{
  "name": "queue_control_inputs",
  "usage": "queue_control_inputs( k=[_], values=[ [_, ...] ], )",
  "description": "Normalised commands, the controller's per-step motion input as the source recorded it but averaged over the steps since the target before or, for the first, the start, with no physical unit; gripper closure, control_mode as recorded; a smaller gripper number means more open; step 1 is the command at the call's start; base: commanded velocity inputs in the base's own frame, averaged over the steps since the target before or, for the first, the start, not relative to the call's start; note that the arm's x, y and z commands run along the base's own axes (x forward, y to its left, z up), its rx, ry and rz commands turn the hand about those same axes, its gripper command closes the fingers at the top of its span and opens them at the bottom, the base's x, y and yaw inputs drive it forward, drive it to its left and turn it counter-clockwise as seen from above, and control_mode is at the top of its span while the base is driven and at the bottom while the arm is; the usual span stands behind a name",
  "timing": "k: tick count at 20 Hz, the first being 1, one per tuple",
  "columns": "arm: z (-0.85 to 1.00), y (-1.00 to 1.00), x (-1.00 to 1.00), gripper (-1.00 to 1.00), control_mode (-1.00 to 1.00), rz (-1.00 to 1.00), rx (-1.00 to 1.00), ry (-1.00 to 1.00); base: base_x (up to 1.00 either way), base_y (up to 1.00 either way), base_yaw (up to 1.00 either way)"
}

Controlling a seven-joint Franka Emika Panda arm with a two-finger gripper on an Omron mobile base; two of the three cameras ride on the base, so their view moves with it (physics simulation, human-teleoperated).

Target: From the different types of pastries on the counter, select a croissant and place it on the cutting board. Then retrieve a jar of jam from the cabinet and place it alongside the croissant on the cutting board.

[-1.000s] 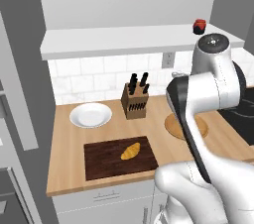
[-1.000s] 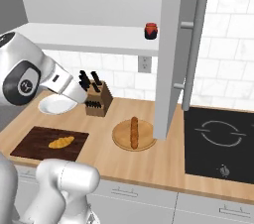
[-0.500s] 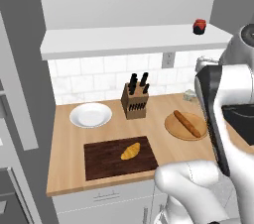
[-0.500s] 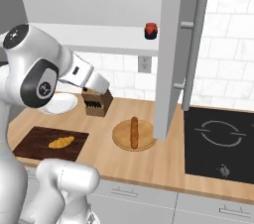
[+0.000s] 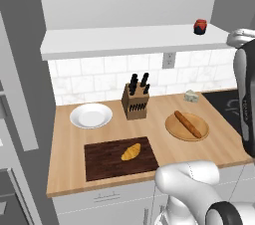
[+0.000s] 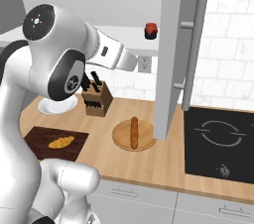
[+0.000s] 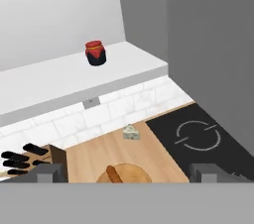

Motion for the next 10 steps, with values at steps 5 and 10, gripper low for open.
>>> queue_control_inputs(
  k=[5,10],
  values=[
    [0.0,0.0,0.02,-1.0,-1.0,0.02,-0.03,0.0,0.0,0.0,0.0],
    [0.02,0.0,0.55,-1.0,-1.0,0.0,-0.02,-0.02,0.0,0.0,0.0]
  ],
)
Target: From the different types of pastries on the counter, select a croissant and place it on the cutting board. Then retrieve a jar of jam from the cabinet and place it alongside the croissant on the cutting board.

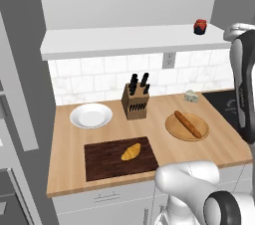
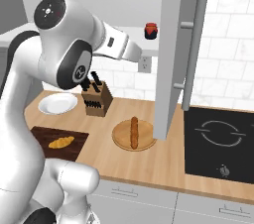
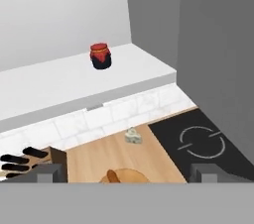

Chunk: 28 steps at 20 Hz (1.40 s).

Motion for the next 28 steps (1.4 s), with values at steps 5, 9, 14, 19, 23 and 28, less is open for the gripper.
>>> queue_control_inputs(
  k=[5,9,14,19,23,28],
  values=[
    [0.13,0.0,0.56,-1.0,-1.0,0.0,0.0,-0.12,0.0,0.0,0.0],
    [0.15,0.0,0.52,-1.0,-1.0,0.0,0.0,-0.11,0.0,0.0,0.0],
    [-0.01,0.04,0.33,-1.0,-1.0,0.08,-0.04,0.01,0.0,0.0,0.0],
    [0.0,0.03,0.47,-1.0,-1.0,0.09,-0.05,0.06,0.0,0.0,0.0],
    [0.06,0.0,0.42,-1.0,-1.0,0.08,-0.05,0.0,0.0,0.0,0.0],
    [0.01,0.0,0.12,-1.0,-1.0,0.03,-0.02,0.0,0.0,0.0,0.0]
  ],
)
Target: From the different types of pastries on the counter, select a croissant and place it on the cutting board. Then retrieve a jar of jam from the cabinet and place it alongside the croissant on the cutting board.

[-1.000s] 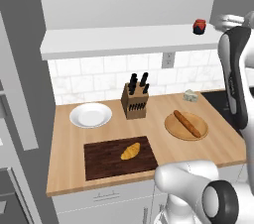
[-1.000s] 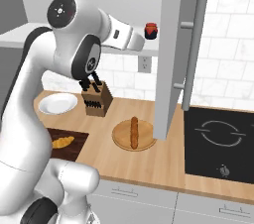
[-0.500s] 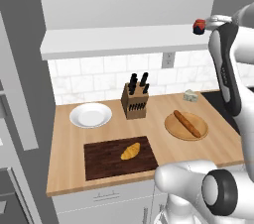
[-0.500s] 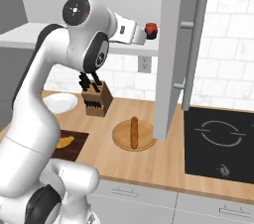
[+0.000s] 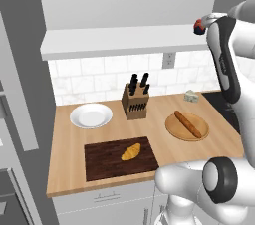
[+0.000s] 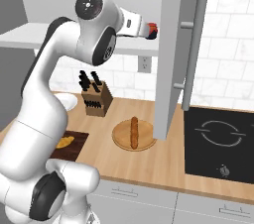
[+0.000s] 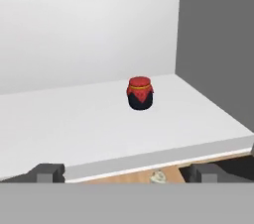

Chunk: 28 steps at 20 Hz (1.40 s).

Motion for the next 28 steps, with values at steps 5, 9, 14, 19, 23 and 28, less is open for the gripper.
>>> queue_control_inputs(
  k=[5,9,14,19,23,28],
  values=[
    [-0.04,-0.01,0.11,-1.0,-1.0,0.0,-0.01,0.0,0.0,0.0,0.0],
    [-0.01,-0.01,0.24,-1.0,-1.0,0.0,0.0,0.0,0.0,0.0,0.0],
    [0.0,-0.06,0.35,-1.0,-1.0,0.0,0.0,0.0,0.0,0.0,0.0],
    [0.0,-0.26,0.25,-1.0,-1.0,0.0,0.0,0.0,0.0,0.0,0.0],
    [-0.02,-0.3,0.16,-1.0,-1.0,0.0,0.0,0.0,0.0,0.0,0.0],
    [-0.12,-0.06,0.13,-1.0,-1.0,0.0,-0.02,0.0,0.0,0.0,0.0]
  ],
)
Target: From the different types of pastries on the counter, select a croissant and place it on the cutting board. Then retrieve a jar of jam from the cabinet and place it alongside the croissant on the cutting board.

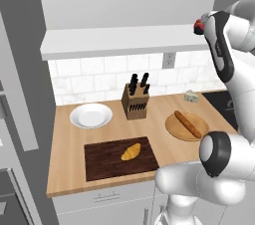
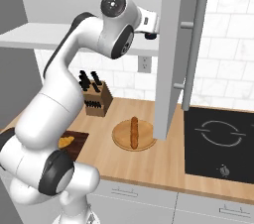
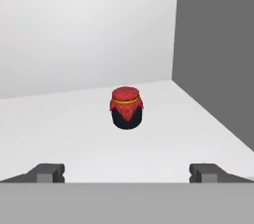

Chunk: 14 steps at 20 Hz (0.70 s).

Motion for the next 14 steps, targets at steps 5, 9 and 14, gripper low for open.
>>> queue_control_inputs(
  k=[5,9,14],
  values=[
    [-0.23,0.0,0.29,-1.0,-1.0,0.01,-0.05,0.0,0.0,0.0,0.0],
    [-0.08,0.0,0.33,-1.0,-1.0,0.01,-0.01,0.0,0.0,0.0,0.0],
    [0.0,0.0,0.3,-1.0,-1.0,0.0,0.0,0.0,0.0,0.0,0.0]
  ],
)
